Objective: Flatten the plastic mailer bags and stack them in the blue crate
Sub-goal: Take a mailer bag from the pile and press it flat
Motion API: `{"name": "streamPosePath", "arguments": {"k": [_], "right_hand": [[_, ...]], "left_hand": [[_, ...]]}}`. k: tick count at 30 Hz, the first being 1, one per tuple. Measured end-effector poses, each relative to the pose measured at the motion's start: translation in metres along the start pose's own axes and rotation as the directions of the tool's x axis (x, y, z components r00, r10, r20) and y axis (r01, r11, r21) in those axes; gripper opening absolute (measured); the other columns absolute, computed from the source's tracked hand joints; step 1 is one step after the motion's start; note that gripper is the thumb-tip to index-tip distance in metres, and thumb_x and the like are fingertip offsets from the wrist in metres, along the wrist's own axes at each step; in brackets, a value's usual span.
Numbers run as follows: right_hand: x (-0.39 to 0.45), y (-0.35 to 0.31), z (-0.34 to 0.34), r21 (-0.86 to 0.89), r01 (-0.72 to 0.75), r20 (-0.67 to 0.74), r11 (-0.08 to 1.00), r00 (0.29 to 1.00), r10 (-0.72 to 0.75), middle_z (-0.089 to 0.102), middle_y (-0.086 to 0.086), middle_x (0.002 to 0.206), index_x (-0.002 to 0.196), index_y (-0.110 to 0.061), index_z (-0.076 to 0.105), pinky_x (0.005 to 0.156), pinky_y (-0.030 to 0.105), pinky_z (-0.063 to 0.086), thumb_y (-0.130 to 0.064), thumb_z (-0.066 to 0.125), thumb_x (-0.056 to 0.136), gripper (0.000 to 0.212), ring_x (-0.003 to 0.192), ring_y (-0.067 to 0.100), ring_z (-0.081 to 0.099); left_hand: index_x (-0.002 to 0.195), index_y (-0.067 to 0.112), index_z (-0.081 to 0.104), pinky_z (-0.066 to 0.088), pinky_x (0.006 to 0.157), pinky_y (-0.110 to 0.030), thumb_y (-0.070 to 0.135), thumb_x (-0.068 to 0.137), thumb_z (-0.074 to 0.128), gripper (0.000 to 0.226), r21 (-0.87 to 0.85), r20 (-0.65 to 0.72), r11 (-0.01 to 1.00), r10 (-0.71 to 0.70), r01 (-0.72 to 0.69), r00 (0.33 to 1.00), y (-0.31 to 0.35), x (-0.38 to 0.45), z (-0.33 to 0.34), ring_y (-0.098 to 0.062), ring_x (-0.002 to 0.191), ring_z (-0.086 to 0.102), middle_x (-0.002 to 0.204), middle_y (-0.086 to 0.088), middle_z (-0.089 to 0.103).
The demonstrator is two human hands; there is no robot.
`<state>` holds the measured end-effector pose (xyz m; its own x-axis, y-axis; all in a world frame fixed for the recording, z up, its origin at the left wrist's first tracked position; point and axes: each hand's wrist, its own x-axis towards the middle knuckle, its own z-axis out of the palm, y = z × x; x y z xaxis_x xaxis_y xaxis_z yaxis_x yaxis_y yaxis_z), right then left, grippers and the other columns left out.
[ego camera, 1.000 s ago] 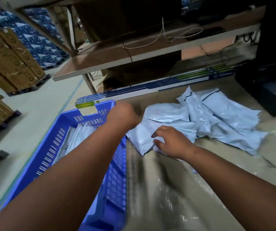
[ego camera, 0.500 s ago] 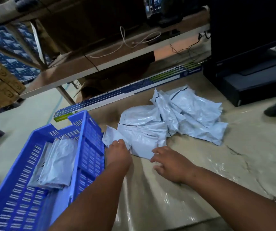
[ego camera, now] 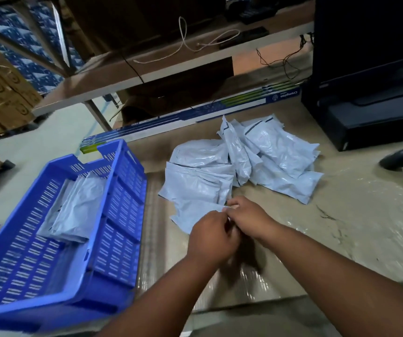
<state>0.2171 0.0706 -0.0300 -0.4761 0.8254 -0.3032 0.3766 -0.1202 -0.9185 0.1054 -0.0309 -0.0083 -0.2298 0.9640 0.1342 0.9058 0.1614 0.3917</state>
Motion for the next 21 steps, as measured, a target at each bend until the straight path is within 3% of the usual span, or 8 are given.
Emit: {"name": "streamPosePath", "arguments": {"k": [3,5,8,12,14,16,18,21], "right_hand": [[0.0,0.025,-0.025,-0.278,0.046,0.031,0.959,0.999,-0.039,0.07,-0.004,0.11,0.108,-0.028,0.069,0.071,0.017,0.042,-0.023,0.066,0.096,0.014,0.1,0.015,0.064],[-0.006,0.04,-0.044,-0.337,0.097,0.125,0.936,0.991,-0.057,0.07,-0.006,0.107,0.102,-0.03,0.068,0.07,0.014,0.043,-0.02,0.064,0.098,0.011,0.1,0.016,0.065],[-0.016,0.054,-0.073,-0.396,0.155,0.235,0.905,0.97,-0.063,0.07,-0.011,0.113,0.111,-0.027,0.073,0.085,0.021,0.051,-0.019,0.063,0.1,0.018,0.104,0.013,0.066],[-0.025,0.063,-0.105,-0.49,0.137,0.109,0.861,0.989,-0.096,0.071,-0.012,0.116,0.108,-0.034,0.073,0.099,0.033,0.051,-0.021,0.06,0.096,0.022,0.113,0.015,0.065],[-0.036,0.063,-0.11,-0.634,0.135,0.015,0.762,0.987,-0.163,0.064,-0.004,0.124,0.121,-0.031,0.069,0.099,0.038,0.051,-0.025,0.059,0.096,0.028,0.117,0.022,0.06],[-0.048,0.061,-0.107,-0.774,0.245,-0.014,0.584,0.915,-0.402,0.059,0.003,0.126,0.129,-0.024,0.067,0.098,0.044,0.051,-0.025,0.061,0.096,0.035,0.116,0.03,0.056],[-0.061,0.05,-0.094,-0.786,0.419,0.079,0.454,0.797,-0.599,0.06,0.005,0.129,0.13,-0.02,0.067,0.1,0.046,0.051,-0.026,0.056,0.095,0.038,0.116,0.031,0.056],[-0.063,0.051,-0.074,-0.685,0.587,0.264,0.432,0.752,-0.603,0.058,0.004,0.146,0.143,-0.019,0.06,0.115,0.038,0.041,-0.027,0.042,0.101,0.047,0.131,0.025,0.051]], "left_hand": [[0.081,0.025,0.056,0.044,0.071,-0.034,0.04,0.091,0.06,0.018,-0.059,-0.04,0.996,0.069,-0.072,0.997,0.001,-0.012,0.008,-0.014,0.079,0.052,0.081,0.007,0.054],[0.094,0.021,0.062,0.046,0.079,-0.037,0.039,0.093,0.06,0.018,0.052,-0.092,0.985,0.168,-0.164,0.982,-0.009,-0.016,0.012,-0.02,0.09,0.052,0.094,0.002,0.057],[0.125,0.022,0.064,0.047,0.098,-0.039,0.048,0.098,0.056,0.038,0.18,0.009,0.949,0.262,-0.26,0.965,-0.023,-0.025,0.022,-0.023,0.116,0.054,0.127,-0.001,0.059],[0.151,0.016,0.049,0.039,0.114,-0.045,0.053,0.106,0.039,0.059,0.256,0.127,0.922,0.267,-0.292,0.955,-0.008,-0.044,0.05,-0.027,0.14,0.046,0.154,-0.006,0.049],[0.154,0.015,0.043,0.034,0.118,-0.053,0.053,0.107,0.03,0.062,0.316,0.134,0.918,0.207,-0.239,0.969,0.006,-0.046,0.058,-0.029,0.145,0.04,0.158,-0.007,0.043],[0.158,0.013,0.039,0.025,0.122,-0.06,0.051,0.106,0.029,0.065,0.371,0.127,0.904,0.176,-0.212,0.976,0.017,-0.041,0.06,-0.032,0.152,0.033,0.164,-0.01,0.036],[0.157,0.006,0.041,0.022,0.123,-0.06,0.041,0.105,0.035,0.063,0.362,0.112,0.899,0.221,-0.247,0.969,0.027,-0.036,0.061,-0.036,0.154,0.029,0.165,-0.017,0.036],[0.151,-0.002,0.048,0.028,0.121,-0.058,0.029,0.102,0.044,0.058,0.206,0.074,0.93,0.296,-0.305,0.952,0.036,-0.035,0.074,-0.042,0.15,0.037,0.158,-0.023,0.045]]}}
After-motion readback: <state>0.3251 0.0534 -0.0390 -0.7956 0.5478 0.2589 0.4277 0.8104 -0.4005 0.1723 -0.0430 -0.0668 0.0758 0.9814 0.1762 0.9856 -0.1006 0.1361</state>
